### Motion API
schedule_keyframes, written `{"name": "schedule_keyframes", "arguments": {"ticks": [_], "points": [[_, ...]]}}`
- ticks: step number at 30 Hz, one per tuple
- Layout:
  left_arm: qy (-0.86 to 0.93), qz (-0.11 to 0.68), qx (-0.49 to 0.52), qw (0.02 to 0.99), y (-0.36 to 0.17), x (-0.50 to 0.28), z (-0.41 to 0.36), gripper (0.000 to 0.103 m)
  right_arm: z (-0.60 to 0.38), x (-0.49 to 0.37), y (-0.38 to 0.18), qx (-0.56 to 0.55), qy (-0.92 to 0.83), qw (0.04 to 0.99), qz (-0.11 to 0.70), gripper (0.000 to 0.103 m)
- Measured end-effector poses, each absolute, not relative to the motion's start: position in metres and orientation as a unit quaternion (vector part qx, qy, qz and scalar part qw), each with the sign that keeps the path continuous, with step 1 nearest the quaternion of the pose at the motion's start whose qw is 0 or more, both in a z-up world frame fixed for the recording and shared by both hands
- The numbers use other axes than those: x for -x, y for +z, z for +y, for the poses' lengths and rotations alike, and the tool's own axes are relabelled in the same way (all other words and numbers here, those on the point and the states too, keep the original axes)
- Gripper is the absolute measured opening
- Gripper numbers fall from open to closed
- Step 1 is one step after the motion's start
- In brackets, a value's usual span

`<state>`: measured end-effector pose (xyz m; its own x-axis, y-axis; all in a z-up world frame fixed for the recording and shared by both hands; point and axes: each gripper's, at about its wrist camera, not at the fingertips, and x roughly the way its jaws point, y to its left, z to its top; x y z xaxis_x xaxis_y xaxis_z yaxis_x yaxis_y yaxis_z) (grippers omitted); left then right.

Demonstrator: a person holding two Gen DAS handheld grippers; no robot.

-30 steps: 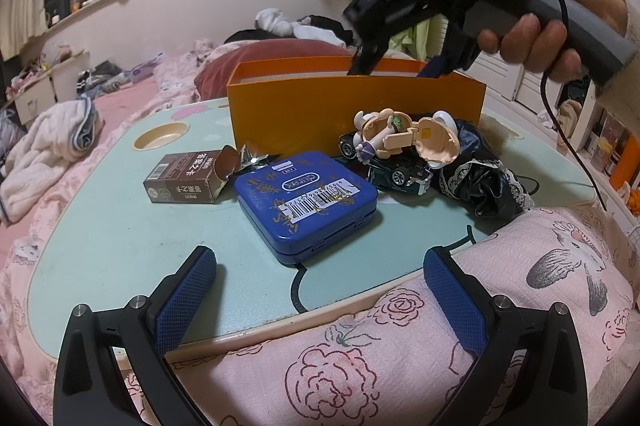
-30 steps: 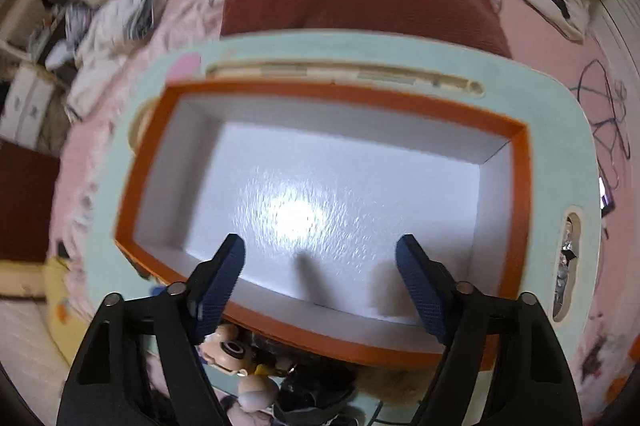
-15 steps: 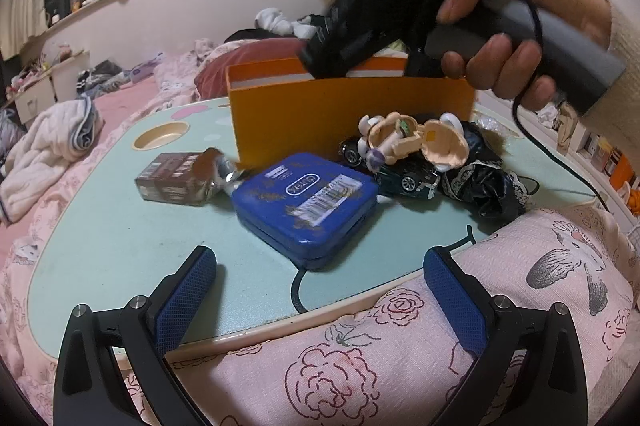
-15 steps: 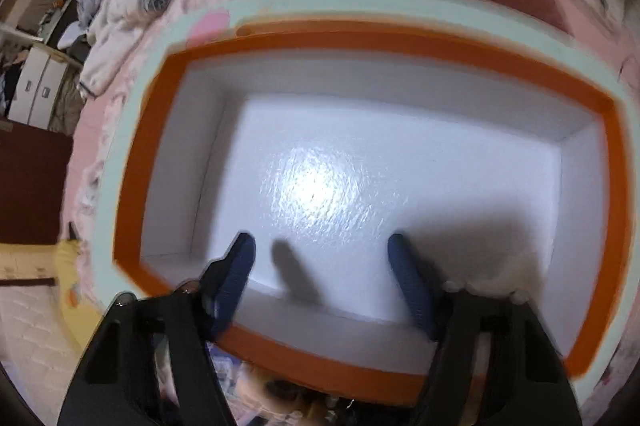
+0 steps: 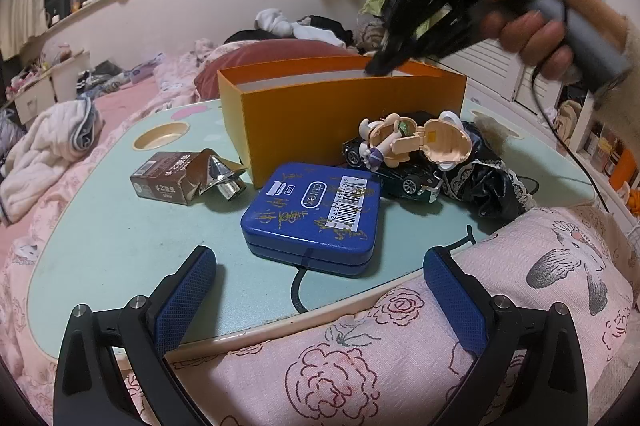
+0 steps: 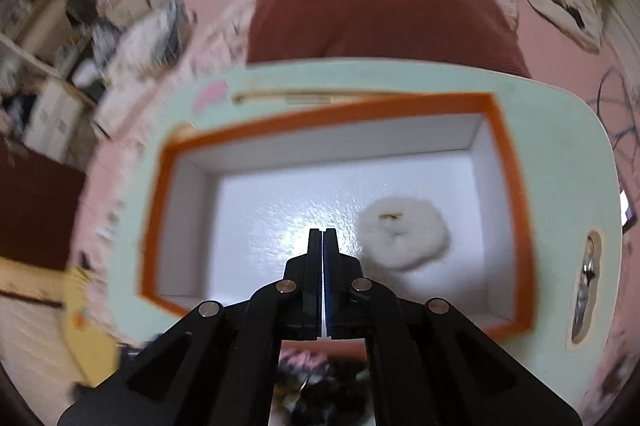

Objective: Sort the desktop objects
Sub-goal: 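Reach into the orange box and grasp the white fluffy pom-pom with the right tool, then lift the white pom-pom out and set it on the beige pom-pom with the right tool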

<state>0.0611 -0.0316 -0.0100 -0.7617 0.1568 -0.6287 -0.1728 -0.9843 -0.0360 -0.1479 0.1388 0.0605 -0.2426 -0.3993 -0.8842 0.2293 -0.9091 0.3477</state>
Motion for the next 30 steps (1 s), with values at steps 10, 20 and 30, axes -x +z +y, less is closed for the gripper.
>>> {"name": "schedule_keyframes", "arguments": {"ticks": [10, 20, 30], "points": [[0.938, 0.012, 0.334, 0.088, -0.010, -0.062, -0.031, 0.103, 0.148, 0.158, 0.071, -0.602, -0.782, 0.157, -0.026, 0.062], [0.939, 0.011, 0.333, 0.089, -0.009, -0.061, -0.031, 0.103, 0.105, 0.154, 0.021, -0.585, -0.795, 0.089, 0.133, 0.043], [0.939, 0.012, 0.333, 0.089, -0.009, -0.062, -0.030, 0.103, 0.148, 0.106, 0.086, -0.434, -0.885, 0.168, 0.005, 0.042]]}}
